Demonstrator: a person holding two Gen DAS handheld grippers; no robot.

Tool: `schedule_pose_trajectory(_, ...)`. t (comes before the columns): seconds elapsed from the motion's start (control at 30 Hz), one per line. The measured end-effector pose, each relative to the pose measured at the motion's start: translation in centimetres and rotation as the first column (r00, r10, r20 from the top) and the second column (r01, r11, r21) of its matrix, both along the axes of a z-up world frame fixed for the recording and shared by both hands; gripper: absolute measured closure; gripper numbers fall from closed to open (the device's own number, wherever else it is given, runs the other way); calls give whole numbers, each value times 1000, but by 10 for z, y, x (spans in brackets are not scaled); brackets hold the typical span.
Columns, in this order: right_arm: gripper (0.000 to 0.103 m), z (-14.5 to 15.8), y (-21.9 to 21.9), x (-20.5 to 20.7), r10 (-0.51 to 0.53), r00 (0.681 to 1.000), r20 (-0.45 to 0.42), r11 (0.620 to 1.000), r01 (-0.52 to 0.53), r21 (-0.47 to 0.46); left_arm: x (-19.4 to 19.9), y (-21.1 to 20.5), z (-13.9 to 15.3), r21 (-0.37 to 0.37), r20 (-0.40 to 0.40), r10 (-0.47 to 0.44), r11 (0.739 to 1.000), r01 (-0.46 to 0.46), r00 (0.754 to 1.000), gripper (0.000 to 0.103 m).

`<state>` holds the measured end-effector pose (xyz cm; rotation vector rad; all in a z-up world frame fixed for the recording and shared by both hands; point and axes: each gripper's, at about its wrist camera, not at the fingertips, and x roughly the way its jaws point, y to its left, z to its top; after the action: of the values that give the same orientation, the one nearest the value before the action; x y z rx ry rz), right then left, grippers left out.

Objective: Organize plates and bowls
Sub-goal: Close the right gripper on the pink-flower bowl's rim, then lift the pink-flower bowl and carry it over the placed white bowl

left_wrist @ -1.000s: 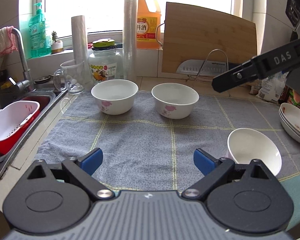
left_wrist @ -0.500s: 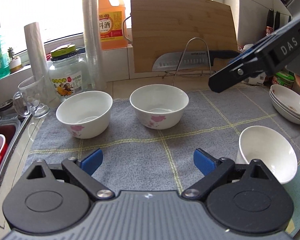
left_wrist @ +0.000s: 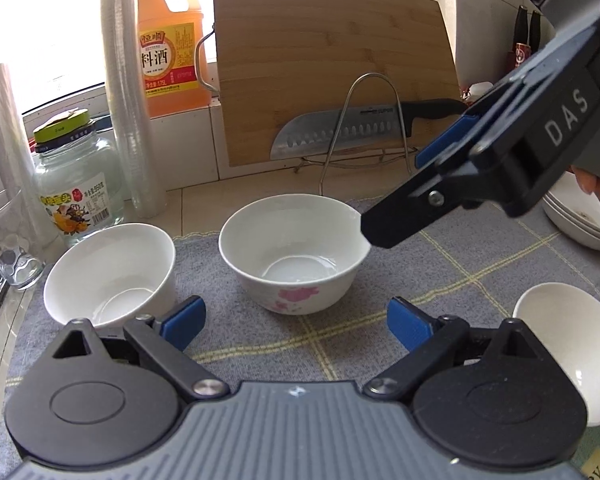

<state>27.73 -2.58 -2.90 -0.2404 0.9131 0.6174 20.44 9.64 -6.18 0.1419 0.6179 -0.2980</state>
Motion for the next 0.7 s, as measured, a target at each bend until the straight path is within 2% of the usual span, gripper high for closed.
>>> schedule_pose_trajectory(0.5,1,-28,13,48,54,994,-92,998,-51,30,29,-7,-11,31,-1,-15,999,15,1000,7)
schedule_pose_trajectory(0.7,6,-37,16,61,58,991,-121,998,-54,37,36,-8,-13,20,-11,-36,999,37,999,9)
